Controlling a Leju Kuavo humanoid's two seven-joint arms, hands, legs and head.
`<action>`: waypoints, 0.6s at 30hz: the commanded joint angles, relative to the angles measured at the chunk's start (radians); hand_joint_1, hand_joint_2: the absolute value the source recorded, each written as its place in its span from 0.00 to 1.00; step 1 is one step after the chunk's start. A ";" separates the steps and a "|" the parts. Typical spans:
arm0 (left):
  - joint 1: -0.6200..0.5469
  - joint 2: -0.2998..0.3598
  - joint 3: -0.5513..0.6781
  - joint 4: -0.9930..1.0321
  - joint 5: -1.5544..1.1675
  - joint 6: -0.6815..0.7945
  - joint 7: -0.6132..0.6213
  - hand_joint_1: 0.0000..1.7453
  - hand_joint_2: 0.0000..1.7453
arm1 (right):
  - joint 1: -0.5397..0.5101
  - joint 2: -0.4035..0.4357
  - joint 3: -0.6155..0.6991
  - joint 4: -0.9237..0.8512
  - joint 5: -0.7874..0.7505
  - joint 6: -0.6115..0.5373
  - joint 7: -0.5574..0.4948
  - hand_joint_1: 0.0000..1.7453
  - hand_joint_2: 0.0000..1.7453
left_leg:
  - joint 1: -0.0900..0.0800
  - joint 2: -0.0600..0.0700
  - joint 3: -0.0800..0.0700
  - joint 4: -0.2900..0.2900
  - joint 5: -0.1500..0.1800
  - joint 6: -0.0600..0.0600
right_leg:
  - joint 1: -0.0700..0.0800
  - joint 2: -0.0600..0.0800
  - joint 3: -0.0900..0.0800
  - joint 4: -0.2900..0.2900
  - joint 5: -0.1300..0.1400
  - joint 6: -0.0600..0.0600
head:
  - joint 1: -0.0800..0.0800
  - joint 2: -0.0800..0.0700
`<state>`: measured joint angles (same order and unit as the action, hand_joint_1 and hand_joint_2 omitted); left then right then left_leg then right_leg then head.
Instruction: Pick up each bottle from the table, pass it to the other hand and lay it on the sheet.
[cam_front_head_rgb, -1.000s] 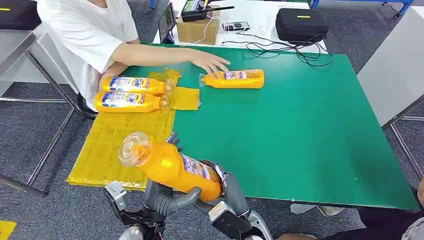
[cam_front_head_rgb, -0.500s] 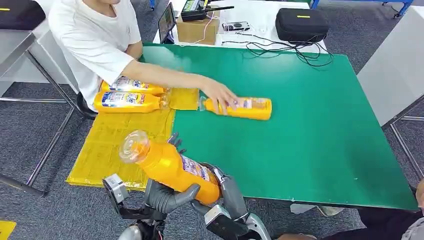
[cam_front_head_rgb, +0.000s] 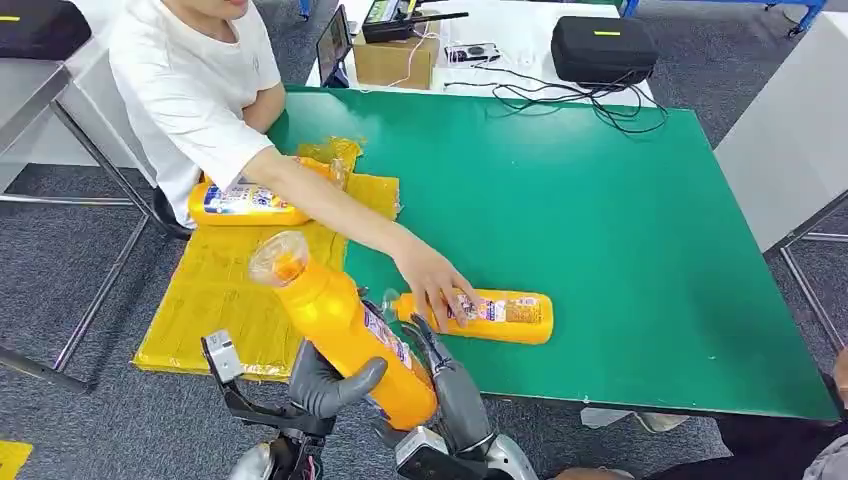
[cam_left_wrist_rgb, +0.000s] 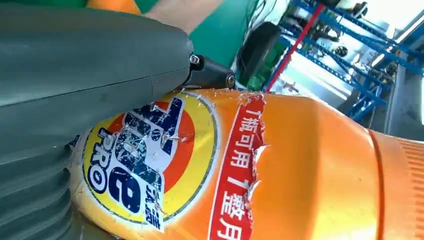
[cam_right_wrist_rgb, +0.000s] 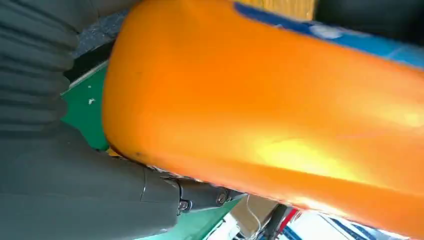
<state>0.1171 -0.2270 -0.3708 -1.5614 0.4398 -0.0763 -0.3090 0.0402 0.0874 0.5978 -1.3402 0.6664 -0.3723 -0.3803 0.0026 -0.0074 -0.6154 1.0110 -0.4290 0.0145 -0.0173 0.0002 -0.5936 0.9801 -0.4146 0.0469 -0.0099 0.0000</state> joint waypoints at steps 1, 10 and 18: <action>-0.040 0.029 0.049 0.028 -0.087 0.042 -0.013 1.00 1.00 | -0.001 -0.029 0.012 0.053 0.007 -0.049 0.004 0.00 0.00 | 0.001 0.000 0.007 -0.002 -0.002 -0.001 | 0.001 0.000 0.007 -0.002 -0.002 -0.003 | 0.000 0.000; -0.138 0.071 0.164 0.076 -0.748 0.262 -0.170 0.36 1.00 | -0.022 -0.011 -0.039 -0.051 0.037 -0.090 -0.086 0.00 0.00 | 0.000 0.001 0.005 -0.001 -0.001 -0.001 | 0.001 0.001 0.004 0.000 -0.001 -0.003 | 0.000 0.000; -0.158 0.113 0.198 0.125 -0.943 0.303 -0.206 0.34 1.00 | -0.040 -0.011 -0.064 -0.023 0.017 -0.042 -0.117 0.00 0.00 | 0.000 0.001 0.003 -0.001 0.000 -0.001 | 0.000 0.000 0.003 -0.001 0.000 -0.001 | 0.000 0.000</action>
<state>0.0117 -0.1656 -0.2335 -1.5324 -0.4898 0.2254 -0.5062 0.0295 0.0801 0.5730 -1.3802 0.6905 -0.4272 -0.4872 0.0028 -0.0073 -0.6150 1.0110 -0.4285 0.0145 -0.0172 0.0003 -0.5933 0.9806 -0.4144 0.0469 -0.0095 0.0000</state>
